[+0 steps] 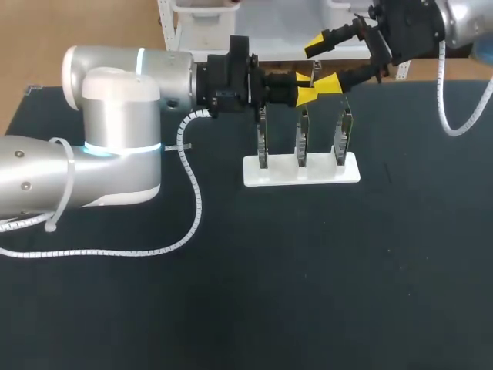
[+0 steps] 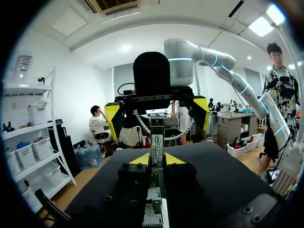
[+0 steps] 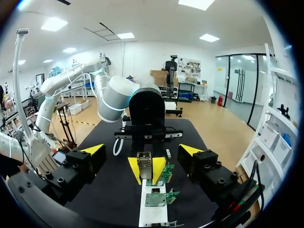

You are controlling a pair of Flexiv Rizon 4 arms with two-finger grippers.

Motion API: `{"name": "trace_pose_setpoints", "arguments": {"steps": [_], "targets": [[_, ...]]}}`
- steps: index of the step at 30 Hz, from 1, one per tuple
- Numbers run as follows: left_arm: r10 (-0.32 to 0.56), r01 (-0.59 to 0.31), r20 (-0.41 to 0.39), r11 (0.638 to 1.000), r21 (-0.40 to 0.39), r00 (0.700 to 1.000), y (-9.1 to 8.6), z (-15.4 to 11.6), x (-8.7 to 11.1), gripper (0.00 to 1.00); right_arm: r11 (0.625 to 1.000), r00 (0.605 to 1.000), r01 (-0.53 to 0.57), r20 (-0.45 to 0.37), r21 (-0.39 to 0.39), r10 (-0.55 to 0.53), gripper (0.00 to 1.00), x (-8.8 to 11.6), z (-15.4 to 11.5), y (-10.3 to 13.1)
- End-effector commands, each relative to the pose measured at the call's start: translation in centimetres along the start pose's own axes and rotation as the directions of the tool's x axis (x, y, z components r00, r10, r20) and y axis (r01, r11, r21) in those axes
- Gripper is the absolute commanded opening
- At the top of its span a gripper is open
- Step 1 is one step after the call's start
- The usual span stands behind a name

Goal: Pick up the optical module with the left hand, and insert it into the network port with the right hand.

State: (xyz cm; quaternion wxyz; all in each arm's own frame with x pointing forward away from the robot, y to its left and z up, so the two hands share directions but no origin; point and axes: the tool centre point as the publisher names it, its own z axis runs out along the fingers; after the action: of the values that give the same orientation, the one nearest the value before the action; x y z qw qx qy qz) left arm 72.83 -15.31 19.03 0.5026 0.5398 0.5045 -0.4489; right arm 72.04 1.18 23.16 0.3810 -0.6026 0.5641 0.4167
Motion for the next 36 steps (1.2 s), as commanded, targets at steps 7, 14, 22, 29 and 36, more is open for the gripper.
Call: {"name": "trace_pose_setpoints", "arguments": {"steps": [7, 14, 22, 29, 36], "targets": [[0.0, 0.0, -0.001, 1.0, 0.002, 1.0, 0.13, 0.04, 0.04, 0.0, 1.0, 1.0, -0.001, 0.001, -0.008, 0.001, 1.0, -0.02, 0.0, -0.46], [0.0, 0.0, -0.001, 1.0, 0.002, 1.0, 0.13, 0.04, 0.04, 0.0, 1.0, 1.0, -0.001, 0.001, -0.008, 0.001, 0.69, -0.02, 0.0, -0.46], [0.0, 0.0, -0.001, 1.0, 0.002, 1.0, 0.13, 0.04, 0.04, 0.0, 1.0, 1.0, -0.001, 0.001, -0.008, 0.001, 0.0, -0.02, 0.0, -0.46], [0.0, 0.0, -0.001, 1.0, 0.002, 1.0, 0.13, 0.04, 0.04, 0.0, 1.0, 1.0, -0.001, 0.001, -0.008, 0.001, 0.0, -0.02, 0.0, -0.46], [0.0, 0.0, -0.001, 1.0, 0.002, 1.0, 0.13, 0.04, 0.04, 0.0, 1.0, 1.0, -0.001, 0.001, -0.008, 0.001, 0.0, -0.02, 0.0, -0.46]]}}
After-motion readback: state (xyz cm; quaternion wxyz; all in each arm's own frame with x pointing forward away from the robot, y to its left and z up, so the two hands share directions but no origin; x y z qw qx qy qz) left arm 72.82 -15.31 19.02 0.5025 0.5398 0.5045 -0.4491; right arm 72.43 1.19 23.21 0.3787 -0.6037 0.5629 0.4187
